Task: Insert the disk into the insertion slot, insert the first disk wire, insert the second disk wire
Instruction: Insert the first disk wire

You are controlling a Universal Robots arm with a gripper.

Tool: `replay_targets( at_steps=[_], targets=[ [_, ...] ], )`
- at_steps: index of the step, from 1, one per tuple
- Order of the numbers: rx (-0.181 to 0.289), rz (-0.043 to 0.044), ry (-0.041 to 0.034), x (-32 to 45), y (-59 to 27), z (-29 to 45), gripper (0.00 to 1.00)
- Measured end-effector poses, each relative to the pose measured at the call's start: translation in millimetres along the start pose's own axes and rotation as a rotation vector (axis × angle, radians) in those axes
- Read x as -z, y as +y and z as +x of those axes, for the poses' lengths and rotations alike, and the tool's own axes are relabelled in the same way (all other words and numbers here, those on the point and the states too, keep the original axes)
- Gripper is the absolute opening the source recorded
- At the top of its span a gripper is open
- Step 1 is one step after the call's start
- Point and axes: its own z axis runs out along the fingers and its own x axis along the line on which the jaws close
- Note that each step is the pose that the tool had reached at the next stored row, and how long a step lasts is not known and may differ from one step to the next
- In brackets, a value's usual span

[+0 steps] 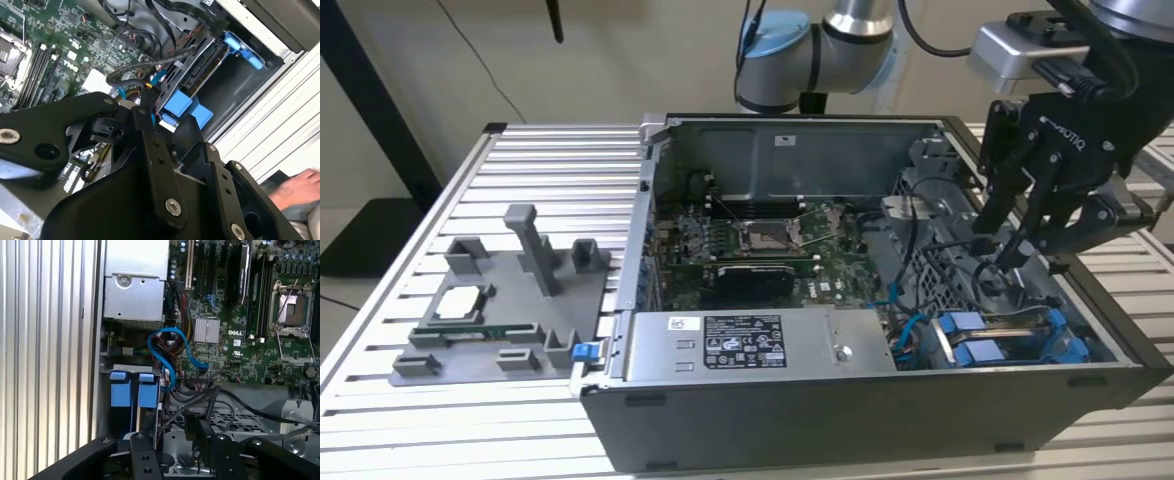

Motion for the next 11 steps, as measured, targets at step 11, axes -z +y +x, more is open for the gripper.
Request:
replay_targets(
  at_steps=[11],
  targets=[
    [-0.001, 0.0004, -0.0081, -9.2, -0.1, -5.9, 1.00]
  ],
)
